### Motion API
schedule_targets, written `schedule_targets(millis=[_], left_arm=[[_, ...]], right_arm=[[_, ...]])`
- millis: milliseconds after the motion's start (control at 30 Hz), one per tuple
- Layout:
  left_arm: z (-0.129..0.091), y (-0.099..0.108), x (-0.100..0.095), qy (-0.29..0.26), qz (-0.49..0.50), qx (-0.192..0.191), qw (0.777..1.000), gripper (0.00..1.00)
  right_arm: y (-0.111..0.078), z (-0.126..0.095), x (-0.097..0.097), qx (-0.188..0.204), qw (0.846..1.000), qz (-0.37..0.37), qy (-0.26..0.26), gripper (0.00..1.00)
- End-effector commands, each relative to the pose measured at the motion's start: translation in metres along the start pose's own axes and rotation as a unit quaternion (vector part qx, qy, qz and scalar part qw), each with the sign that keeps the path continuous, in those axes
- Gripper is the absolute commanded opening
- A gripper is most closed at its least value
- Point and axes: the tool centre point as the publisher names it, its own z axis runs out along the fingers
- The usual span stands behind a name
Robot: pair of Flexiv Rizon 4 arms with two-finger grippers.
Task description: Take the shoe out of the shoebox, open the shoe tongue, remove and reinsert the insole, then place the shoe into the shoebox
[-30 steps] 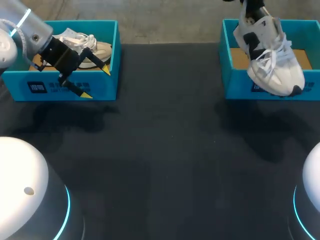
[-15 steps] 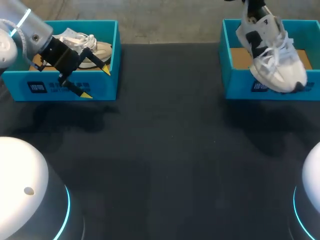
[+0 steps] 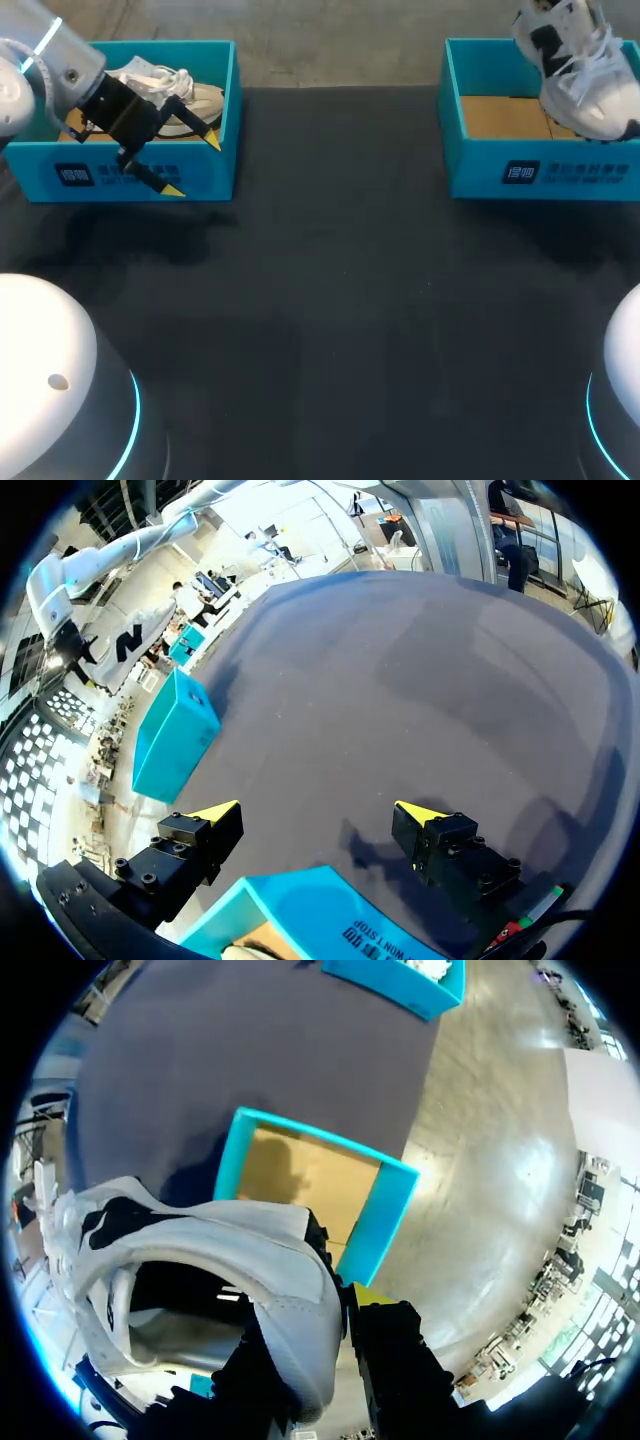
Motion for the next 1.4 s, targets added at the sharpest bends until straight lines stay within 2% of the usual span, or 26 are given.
schedule_targets(millis=[33,300,500,600,633,700,733,767,933,967,1000,1033,1067,1133,1167,1400], left_arm=[[0.000,-0.001,0.000,0.000,0.000,-0.001,1.000,1.00],[0.000,-0.001,0.000,0.000,0.000,-0.001,1.000,1.00],[0.000,-0.001,0.000,0.000,0.000,-0.001,1.000,1.00],[0.000,-0.001,0.000,0.000,0.000,-0.001,1.000,1.00],[0.000,-0.001,0.000,0.000,0.000,-0.001,1.000,1.00],[0.000,-0.001,0.000,0.000,0.000,-0.001,1.000,1.00],[0.000,-0.001,0.000,0.000,0.000,-0.001,1.000,1.00],[0.000,-0.001,0.000,0.000,0.000,-0.001,1.000,1.00],[0.000,-0.001,0.000,0.000,0.000,-0.001,1.000,1.00],[0.000,-0.001,0.000,0.000,0.000,-0.001,1.000,1.00],[0.000,-0.001,0.000,0.000,0.000,-0.001,1.000,1.00],[0.000,-0.001,0.000,0.000,0.000,-0.001,1.000,1.00],[0.000,-0.001,0.000,0.000,0.000,-0.001,1.000,1.00],[0.000,-0.001,0.000,0.000,0.000,-0.001,1.000,1.00],[0.000,-0.001,0.000,0.000,0.000,-0.001,1.000,1.00],[0.000,-0.001,0.000,0.000,0.000,-0.001,1.000,1.00]], right_arm=[[-0.012,0.023,-0.014,-0.016,1.000,-0.003,0.010,0.00],[-0.030,0.049,-0.027,-0.015,1.000,0.009,0.021,0.00],[-0.049,0.054,-0.028,0.023,0.993,0.099,0.055,0.00],[-0.061,0.055,-0.023,0.038,0.982,0.172,0.068,0.00],[-0.066,0.057,-0.020,0.050,0.973,0.210,0.076,0.00],[-0.073,0.058,-0.015,0.040,0.960,0.263,0.081,0.00],[-0.079,0.060,-0.009,0.054,0.944,0.312,0.093,0.00],[-0.082,0.060,-0.007,0.055,0.939,0.327,0.095,0.00],[-0.099,0.063,0.009,0.057,0.887,0.445,0.107,0.00],[-0.099,0.063,0.009,0.057,0.887,0.445,0.107,0.00],[-0.108,0.065,0.019,0.052,0.855,0.503,0.118,0.00],[-0.111,0.066,0.024,0.056,0.838,0.530,0.121,0.00],[-0.112,0.066,0.026,0.059,0.830,0.541,0.125,0.00],[-0.115,0.067,0.032,0.057,0.797,0.587,0.132,0.00],[-0.115,0.066,0.034,0.057,0.790,0.596,0.131,0.00],[-0.115,0.066,0.034,0.057,0.790,0.596,0.131,0.00]])
